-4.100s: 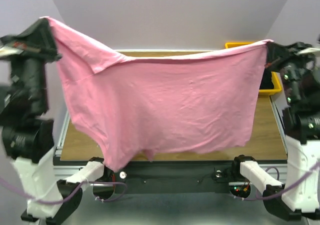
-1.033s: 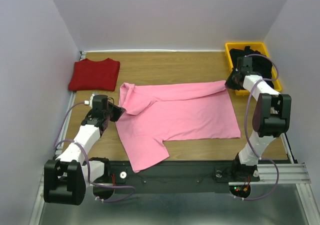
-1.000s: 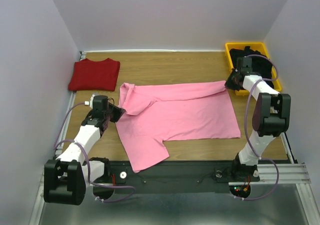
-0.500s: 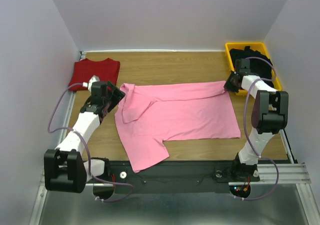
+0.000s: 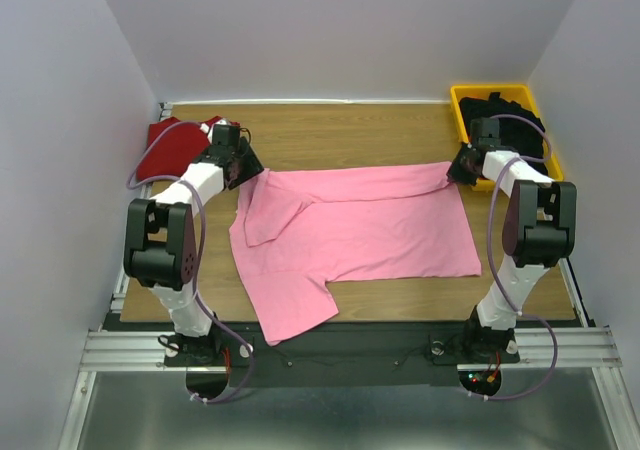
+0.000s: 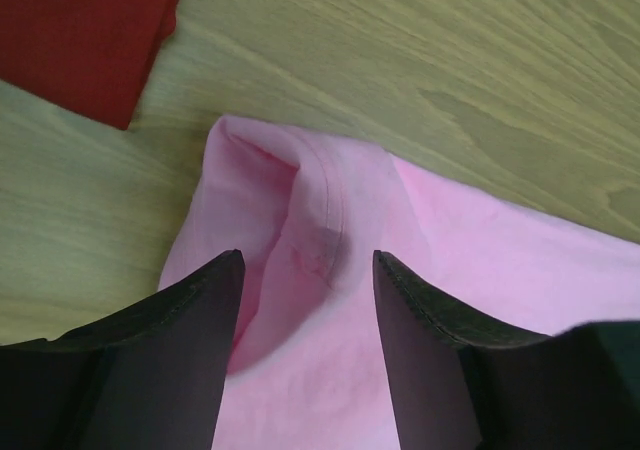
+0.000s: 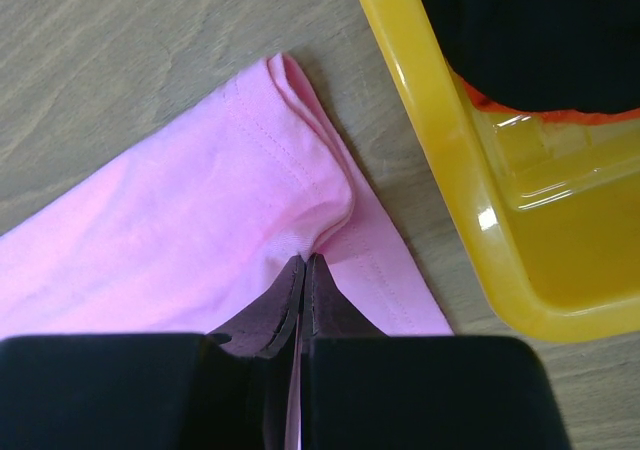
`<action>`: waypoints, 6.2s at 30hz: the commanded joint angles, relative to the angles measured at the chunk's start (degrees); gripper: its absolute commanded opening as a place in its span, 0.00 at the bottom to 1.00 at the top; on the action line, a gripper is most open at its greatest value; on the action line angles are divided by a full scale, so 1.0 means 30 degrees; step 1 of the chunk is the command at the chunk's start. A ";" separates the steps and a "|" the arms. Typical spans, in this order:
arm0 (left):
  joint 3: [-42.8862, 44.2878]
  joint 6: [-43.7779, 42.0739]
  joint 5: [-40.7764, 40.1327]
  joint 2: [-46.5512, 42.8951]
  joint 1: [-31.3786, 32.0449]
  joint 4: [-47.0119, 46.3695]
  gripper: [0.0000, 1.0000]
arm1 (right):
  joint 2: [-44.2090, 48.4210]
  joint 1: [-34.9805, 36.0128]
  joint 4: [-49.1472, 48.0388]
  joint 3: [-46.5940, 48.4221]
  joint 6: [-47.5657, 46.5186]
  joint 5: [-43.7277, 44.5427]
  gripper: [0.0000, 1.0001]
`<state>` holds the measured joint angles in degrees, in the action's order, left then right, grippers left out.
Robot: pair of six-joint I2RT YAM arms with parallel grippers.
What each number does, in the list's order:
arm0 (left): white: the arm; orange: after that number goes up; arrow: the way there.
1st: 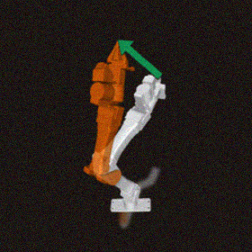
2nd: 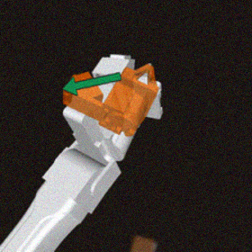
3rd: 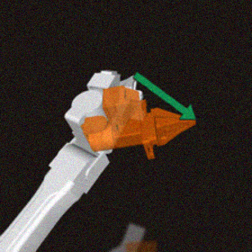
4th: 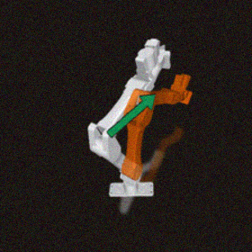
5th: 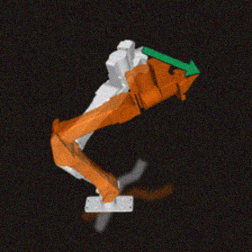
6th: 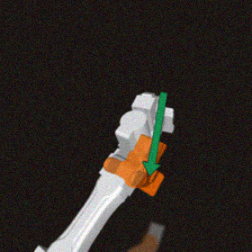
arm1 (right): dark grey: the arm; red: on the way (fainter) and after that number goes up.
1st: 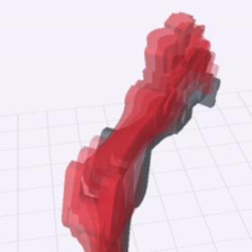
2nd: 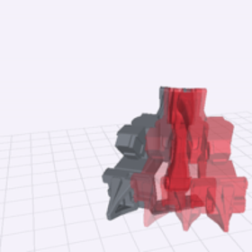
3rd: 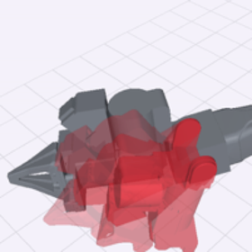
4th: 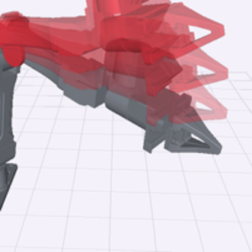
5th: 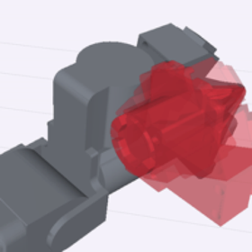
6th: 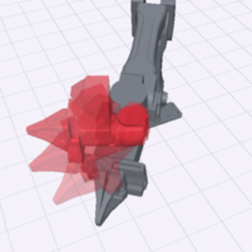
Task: Fold and stack the t-shirts
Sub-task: Fold the tshirt
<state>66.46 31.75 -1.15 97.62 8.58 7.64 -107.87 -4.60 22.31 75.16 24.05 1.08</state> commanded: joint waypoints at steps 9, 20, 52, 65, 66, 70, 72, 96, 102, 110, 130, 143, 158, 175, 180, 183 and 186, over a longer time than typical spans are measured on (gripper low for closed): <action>0.2867 -0.0416 -0.0261 0.2438 0.0011 -0.0289 0.44 | 0.0011 -0.0166 -0.0287 -0.0002 0.0068 0.0136 0.01; 0.2546 -0.1031 -0.1638 0.2059 -0.1158 -0.0466 0.00 | 0.0303 -0.0955 -0.0199 -0.0353 -0.0049 0.1074 0.01; -0.3370 0.2103 0.1056 -0.1168 -0.2655 -0.4771 0.07 | 0.0071 -0.1748 -0.0198 0.0143 0.0068 -0.0945 0.01; -0.2465 0.0468 0.0794 -0.1864 -0.2597 -0.4570 0.72 | 0.0301 -0.1485 -0.0257 0.0759 -0.0283 -0.1914 0.53; -0.2465 0.0260 0.0706 -0.2274 -0.2567 -0.4307 0.77 | 0.0652 -0.1397 -0.0257 0.0730 -0.0283 -0.1913 0.57; -0.3164 -0.0649 -0.0022 -0.4877 -0.2013 -0.2669 0.84 | 0.2582 -0.0638 -0.0228 0.0408 -0.0488 -0.1767 0.67; -0.3721 -0.0796 -0.0435 -0.5731 -0.1661 -0.2025 0.84 | 0.3172 -0.0198 -0.0257 0.0233 -0.0518 -0.1854 0.67; -0.8704 -0.0710 -0.1756 -0.6058 0.1271 -0.2164 0.54 | -0.0690 1.2782 -0.5412 0.1432 0.1766 -0.4814 0.39; -0.8353 -0.0827 -0.1610 -0.4886 0.1564 -0.2253 0.50 | -0.1921 1.3545 -0.6380 0.2164 0.2968 -0.5135 0.40; -0.8470 -0.0680 -0.1551 -0.4328 0.1857 -0.2020 0.45 | -0.3356 1.4365 -0.6761 0.3161 0.3846 -0.5983 0.39; -0.7065 -0.0769 -0.0585 -0.7403 0.1857 -0.0350 0.00 | -0.5057 1.5391 -0.7259 0.4128 0.5370 -0.7537 0.40; -0.6214 0.0256 0.0968 -0.9805 0.1857 0.1319 0.00 | -0.3623 1.5479 -0.7875 0.2374 0.3676 -0.7217 0.62; -0.5191 -0.0210 0.0529 -0.9427 0.1857 0.1262 0.00 | -0.3708 1.5801 -0.8109 0.2310 0.3728 -0.5255 0.31; -0.3929 -0.1382 -0.0847 -0.7172 0.1828 0.0619 0.00 | -0.5116 1.5831 -0.8548 0.2988 0.7302 -0.3731 0.32; -0.3871 -0.1734 -0.1228 -0.6644 0.1828 0.0267 0.00 | -0.4882 1.5831 -0.8519 0.2634 0.7685 -0.2998 0.35; -0.3637 -0.2027 -0.1609 -0.6205 0.1799 0.0062 0.00 | -0.5028 1.5830 -0.8519 0.2809 0.7860 -0.3084 0.36; -0.3170 -0.2494 -0.2019 -0.5736 0.1770 -0.0114 0.00 | -0.5174 1.5831 -0.8519 0.2927 0.7919 -0.3114 0.36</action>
<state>53.04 27.09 -4.62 79.59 13.82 10.04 -123.42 42.46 -0.86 83.31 46.72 -9.72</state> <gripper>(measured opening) 0.065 0.359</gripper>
